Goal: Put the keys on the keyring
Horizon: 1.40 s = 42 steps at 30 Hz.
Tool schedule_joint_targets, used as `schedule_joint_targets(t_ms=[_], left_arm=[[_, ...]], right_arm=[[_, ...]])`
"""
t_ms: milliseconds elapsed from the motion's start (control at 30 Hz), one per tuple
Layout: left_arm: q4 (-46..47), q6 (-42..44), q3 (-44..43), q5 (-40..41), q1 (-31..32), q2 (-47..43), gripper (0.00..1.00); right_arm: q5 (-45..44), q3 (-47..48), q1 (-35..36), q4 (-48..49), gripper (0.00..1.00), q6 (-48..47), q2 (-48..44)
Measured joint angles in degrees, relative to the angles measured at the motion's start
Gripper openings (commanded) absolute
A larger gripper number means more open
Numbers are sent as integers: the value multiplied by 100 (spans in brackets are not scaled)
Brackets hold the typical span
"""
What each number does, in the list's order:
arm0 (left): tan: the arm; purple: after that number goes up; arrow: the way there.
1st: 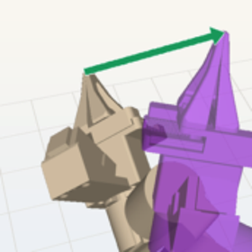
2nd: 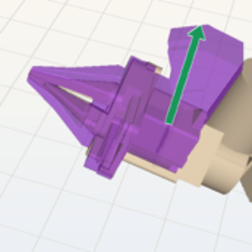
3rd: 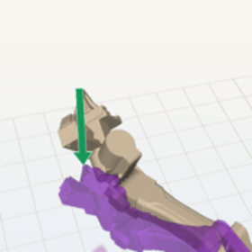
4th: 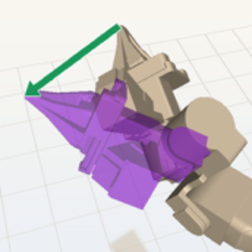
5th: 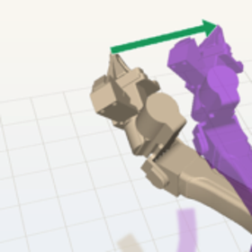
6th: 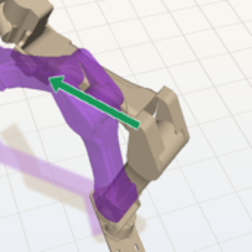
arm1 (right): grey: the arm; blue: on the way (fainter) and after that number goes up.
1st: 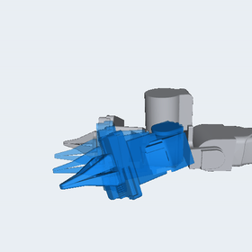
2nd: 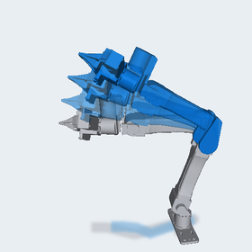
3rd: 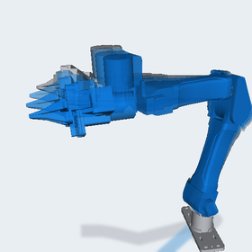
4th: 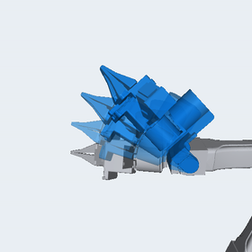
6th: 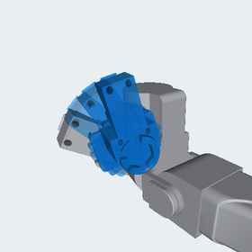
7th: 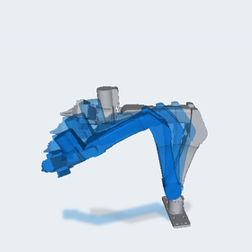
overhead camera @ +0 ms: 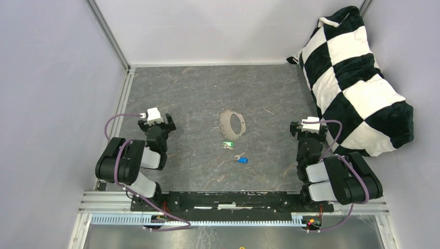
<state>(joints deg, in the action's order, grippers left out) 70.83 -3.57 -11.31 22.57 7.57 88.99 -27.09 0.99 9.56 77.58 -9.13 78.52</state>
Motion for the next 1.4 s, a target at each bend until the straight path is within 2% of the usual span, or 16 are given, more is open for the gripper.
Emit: schedule_joint_targets(t_ms=[433,500,567,667,767,900,967,1067,1167,1400], left_arm=[[-247,94,-50,-507,-68,-98,100],[-1080,127,-380,-520,-81,-337,100],[-1873,210,-876,-595,-87,-487,100],[-3084,391,-1843,-754,-85,-595,100],[-4103,627,-2470,-957,-85,-634,100],[-5261,761,-2883,-1410,-87,-693,100],[-5775,772,-3045,-1746,-85,-745,100],[-6454,769,-3418,-2286,-85,-761,100],[-6911,767,-3866,-2664,-85,-710,100],[-7333,769,-4374,-3241,-85,-461,100]], right_arm=[[-68,0,-46,-46,98,26,-11],[-98,22,-46,-474,98,28,-262],[-116,398,-48,-1663,98,199,-597],[101,1904,-63,-3740,98,734,-560],[728,2994,-63,-4601,98,1370,-398],[2299,3661,-63,-5095,98,1790,39],[2715,3773,4,-5348,98,1829,256],[2302,4068,455,-6015,98,1628,463],[1952,4100,903,-5917,98,1685,393],[1939,4485,920,-5735,97,1810,874]])
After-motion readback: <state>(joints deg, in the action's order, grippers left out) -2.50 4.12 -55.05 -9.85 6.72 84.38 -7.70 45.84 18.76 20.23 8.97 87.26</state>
